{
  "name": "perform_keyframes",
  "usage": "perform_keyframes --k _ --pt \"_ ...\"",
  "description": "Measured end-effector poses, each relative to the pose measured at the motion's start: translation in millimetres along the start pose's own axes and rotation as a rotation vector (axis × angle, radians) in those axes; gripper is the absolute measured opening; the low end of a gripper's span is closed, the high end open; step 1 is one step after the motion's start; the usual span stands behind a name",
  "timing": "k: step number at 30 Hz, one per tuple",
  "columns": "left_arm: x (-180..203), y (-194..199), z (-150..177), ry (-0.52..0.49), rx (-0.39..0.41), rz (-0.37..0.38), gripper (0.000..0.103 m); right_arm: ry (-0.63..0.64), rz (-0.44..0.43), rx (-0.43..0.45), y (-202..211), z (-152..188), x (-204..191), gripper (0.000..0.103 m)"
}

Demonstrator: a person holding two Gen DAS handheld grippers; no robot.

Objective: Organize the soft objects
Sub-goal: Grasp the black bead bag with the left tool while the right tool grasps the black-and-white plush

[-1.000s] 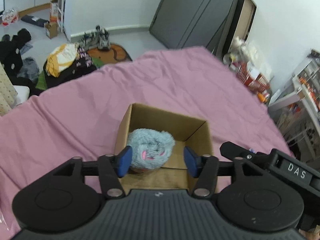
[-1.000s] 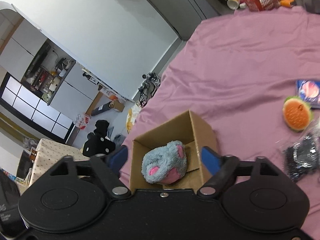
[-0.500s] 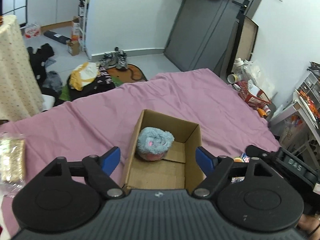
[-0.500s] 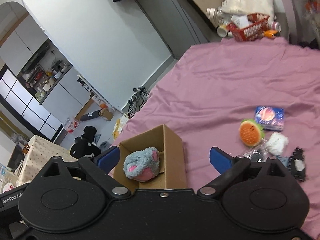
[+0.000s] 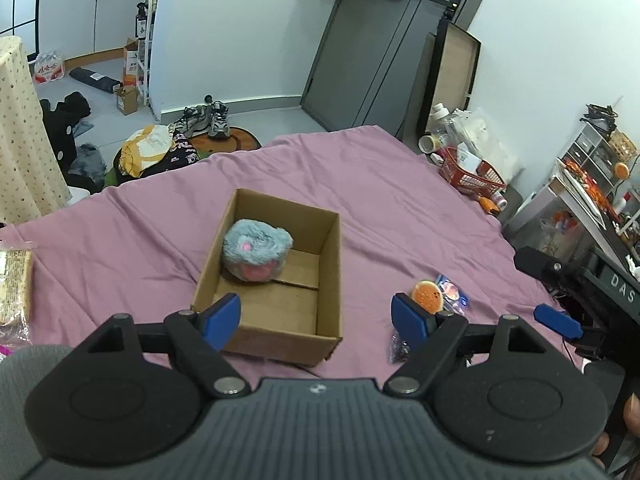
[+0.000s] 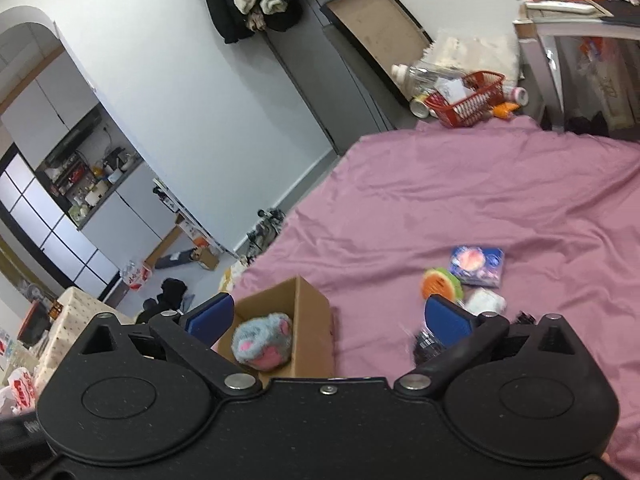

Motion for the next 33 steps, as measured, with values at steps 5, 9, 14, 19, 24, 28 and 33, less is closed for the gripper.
perform_keyframes --k 5,9,14,19,24,28,33 --pt "10 10 5 -0.021 0.020 0.018 0.081 -0.035 0.025 -0.016 8 13 20 0.103" --pt "19 11 11 -0.033 0.018 0.032 0.081 -0.044 0.042 -0.009 20 22 33 0.103" --pt "33 10 20 -0.058 0.012 0.055 0.081 -0.062 0.077 0.002 33 31 52 0.103" --pt "54 0 33 -0.087 -0.004 0.093 0.081 -0.137 0.070 0.010 39 37 76 0.103" --pt "73 -15 45 -0.119 -0.021 0.126 0.081 -0.211 0.064 0.007 35 38 98 0.101" --pt "85 -32 51 -0.118 -0.045 0.139 0.081 -0.262 0.085 -0.002 27 42 117 0.097" --pt "97 -52 55 -0.119 -0.062 0.150 0.080 -0.325 0.105 -0.029 13 46 135 0.088"
Point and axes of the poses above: each gripper's, at about its wrist camera, not at the fingertips, and y roughly against the way its jaws point, x to its right, z to its underside, the point moved 5 cm from there along -y, roughly the way its jaws point, and after that the axes turned 3 degrees about -x, right-handed, at the moved point
